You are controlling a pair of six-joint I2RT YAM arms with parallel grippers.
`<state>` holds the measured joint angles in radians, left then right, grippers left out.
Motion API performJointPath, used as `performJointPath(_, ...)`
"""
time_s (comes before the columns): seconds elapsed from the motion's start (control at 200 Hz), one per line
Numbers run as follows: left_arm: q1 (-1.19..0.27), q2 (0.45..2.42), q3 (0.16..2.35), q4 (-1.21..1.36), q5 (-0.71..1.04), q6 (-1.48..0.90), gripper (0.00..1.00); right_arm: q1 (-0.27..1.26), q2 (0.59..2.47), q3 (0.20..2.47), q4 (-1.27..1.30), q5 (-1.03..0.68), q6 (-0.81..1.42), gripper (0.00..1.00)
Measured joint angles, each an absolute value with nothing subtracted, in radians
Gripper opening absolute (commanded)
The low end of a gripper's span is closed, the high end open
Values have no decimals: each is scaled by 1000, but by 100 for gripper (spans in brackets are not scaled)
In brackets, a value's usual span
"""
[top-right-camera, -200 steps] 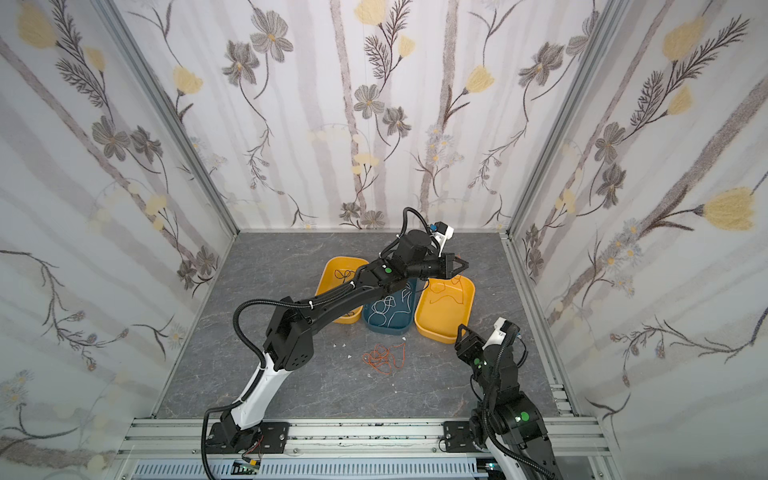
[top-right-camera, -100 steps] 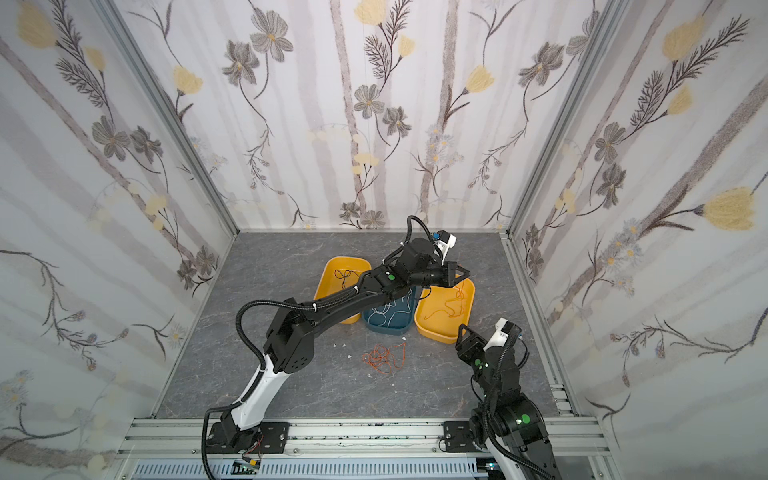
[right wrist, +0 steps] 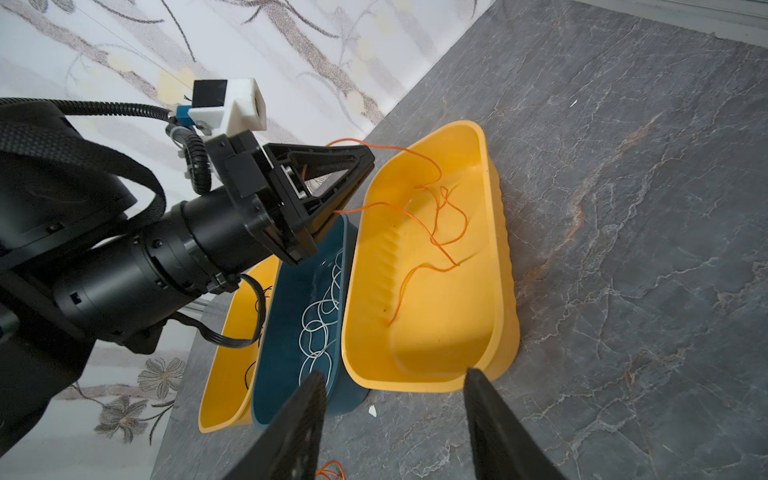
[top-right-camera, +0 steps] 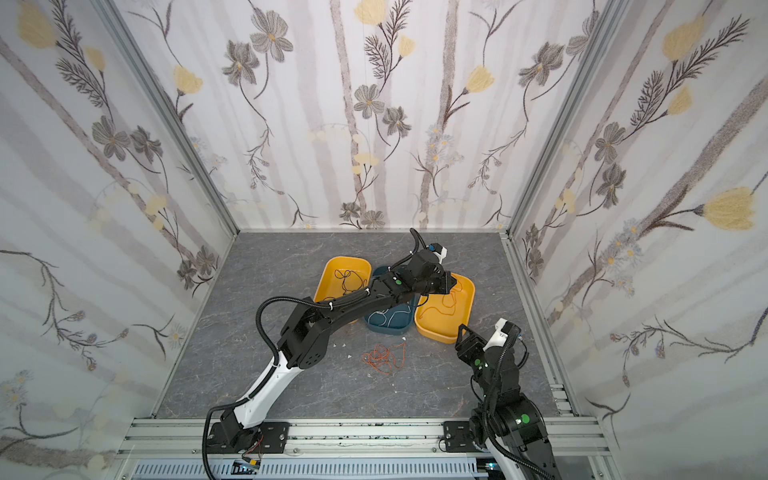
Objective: Untangle the cables
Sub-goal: 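Lower the orange cable into that yellow tub and open the left gripper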
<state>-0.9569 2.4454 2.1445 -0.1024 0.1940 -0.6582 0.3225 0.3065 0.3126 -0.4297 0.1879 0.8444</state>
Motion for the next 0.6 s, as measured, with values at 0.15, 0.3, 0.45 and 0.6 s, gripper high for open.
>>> performJointPath(0.15,-967,2445,2142,-170,146,-653,46,321,307,306,-430,188,844,55)
performJointPath(0.3,-966,2432,2143,-240,100,-654,60,321,307,305,-430,188,844,55)
performJointPath(0.45,-965,2395,2141,-269,79,-650,72,321,315,302,-426,188,844,55)
performJointPath(0.6,-966,2337,2094,-279,84,-632,72,321,356,302,-406,175,841,55)
